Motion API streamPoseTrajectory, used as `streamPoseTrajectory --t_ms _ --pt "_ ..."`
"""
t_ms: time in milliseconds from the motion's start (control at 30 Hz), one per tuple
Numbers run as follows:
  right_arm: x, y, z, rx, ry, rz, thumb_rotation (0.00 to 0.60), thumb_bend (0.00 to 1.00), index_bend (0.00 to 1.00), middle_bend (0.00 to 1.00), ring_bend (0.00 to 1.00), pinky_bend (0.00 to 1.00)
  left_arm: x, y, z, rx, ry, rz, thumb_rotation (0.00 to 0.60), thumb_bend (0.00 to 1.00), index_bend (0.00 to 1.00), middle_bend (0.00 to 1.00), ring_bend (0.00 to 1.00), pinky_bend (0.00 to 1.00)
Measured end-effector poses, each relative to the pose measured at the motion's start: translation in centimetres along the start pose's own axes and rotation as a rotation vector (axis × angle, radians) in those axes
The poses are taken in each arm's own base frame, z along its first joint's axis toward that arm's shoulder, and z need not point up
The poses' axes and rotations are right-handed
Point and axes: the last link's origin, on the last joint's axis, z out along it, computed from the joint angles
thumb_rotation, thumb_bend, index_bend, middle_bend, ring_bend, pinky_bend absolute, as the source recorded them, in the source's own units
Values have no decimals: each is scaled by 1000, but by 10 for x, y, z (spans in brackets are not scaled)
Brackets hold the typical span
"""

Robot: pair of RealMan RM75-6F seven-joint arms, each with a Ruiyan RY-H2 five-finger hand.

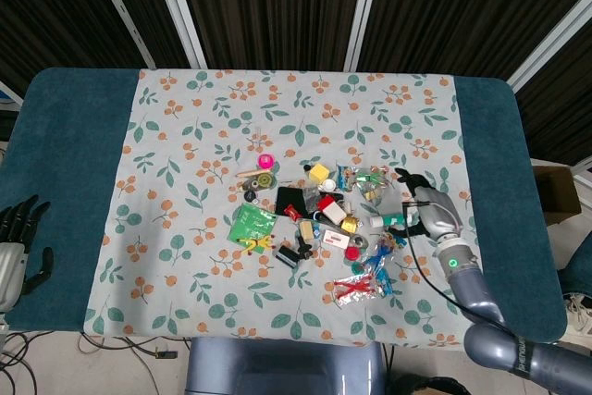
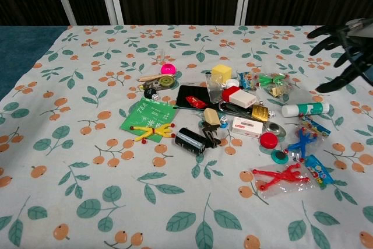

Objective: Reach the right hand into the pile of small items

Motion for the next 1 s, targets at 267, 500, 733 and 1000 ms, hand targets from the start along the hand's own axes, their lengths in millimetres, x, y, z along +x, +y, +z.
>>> streamPoseTrajectory --t_ms 267,500,733,1000 --pt "-40 -26 24 -12 -34 16 600 229 80 211 82 228 0 0 0 4 3 -10 600 576 69 0 0 35" --pt "-68 -45 34 -26 -23 22 600 235 92 271 83 228 1 -1 1 8 1 -14 600 576 69 0 0 35" --pt "-78 -53 38 -40 -3 40 600 255 103 299 82 228 1 -2 1 15 0 -19 600 575 69 0 0 36" --pt "-85 -54 41 -71 6 57 600 260 108 320 83 228 1 -3 1 25 3 -22 600 576 69 0 0 35"
